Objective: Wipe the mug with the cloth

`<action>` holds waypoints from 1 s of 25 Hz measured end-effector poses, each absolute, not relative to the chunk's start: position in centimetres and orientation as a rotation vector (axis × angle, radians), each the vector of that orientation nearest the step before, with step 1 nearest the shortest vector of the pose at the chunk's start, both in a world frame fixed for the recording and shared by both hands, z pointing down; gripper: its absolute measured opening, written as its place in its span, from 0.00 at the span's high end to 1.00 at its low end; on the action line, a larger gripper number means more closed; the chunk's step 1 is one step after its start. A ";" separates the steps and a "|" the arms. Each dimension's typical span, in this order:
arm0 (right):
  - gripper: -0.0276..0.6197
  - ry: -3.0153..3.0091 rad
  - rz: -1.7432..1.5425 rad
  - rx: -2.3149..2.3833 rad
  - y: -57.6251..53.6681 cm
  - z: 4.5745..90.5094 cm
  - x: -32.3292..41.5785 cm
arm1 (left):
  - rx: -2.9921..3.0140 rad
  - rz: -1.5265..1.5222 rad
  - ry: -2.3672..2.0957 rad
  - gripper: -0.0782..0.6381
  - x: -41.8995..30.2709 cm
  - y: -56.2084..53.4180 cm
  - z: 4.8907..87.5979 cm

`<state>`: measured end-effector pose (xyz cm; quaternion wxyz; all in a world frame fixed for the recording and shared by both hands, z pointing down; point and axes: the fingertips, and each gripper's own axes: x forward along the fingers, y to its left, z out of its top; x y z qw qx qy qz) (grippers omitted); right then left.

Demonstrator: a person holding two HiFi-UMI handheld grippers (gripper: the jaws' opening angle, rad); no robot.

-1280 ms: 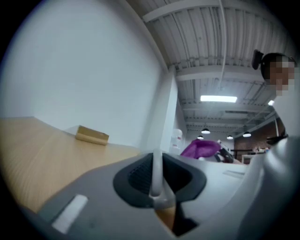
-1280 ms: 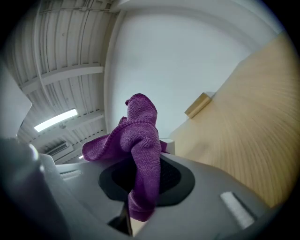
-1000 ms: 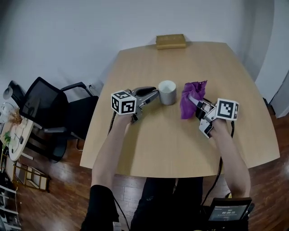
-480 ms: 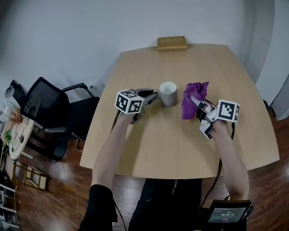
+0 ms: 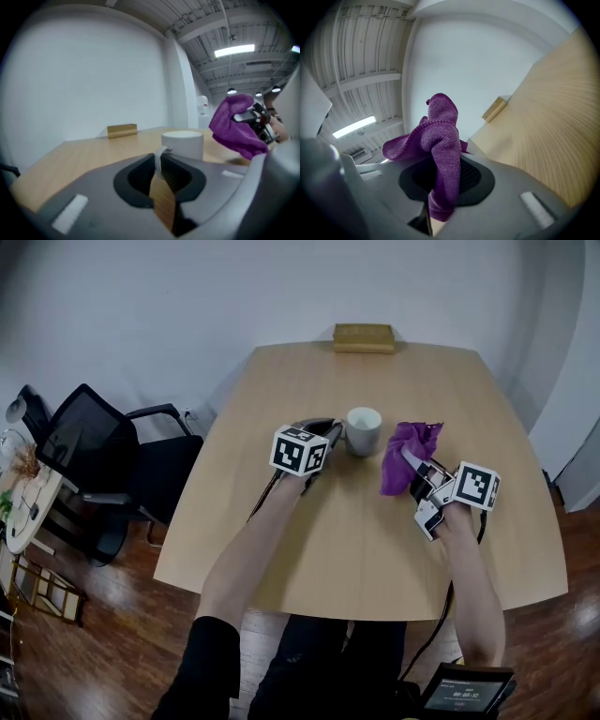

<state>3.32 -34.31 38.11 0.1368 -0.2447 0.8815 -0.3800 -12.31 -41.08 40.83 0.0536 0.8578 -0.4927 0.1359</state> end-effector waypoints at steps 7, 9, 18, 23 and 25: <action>0.84 2.562 -1.083 -0.675 -34.2 37.7 3.2 | 2.603 0.461 -1.442 0.79 -12.3 -40.6 41.3; 0.84 2.565 -1.088 -0.672 -34.2 37.8 3.1 | 2.596 0.465 -1.436 0.77 -12.3 -40.6 41.4; 0.84 2.557 -1.112 -0.667 -34.4 38.3 3.2 | 2.571 0.328 -1.437 0.71 -14.8 -37.6 41.1; 0.84 2.580 -1.093 -0.641 -34.3 38.1 2.9 | 2.596 -0.079 -1.225 0.73 -13.1 -32.8 38.4; 0.84 2.606 -1.064 -0.609 -34.1 37.8 2.5 | 2.583 -0.235 -1.129 0.76 -12.3 -30.8 37.0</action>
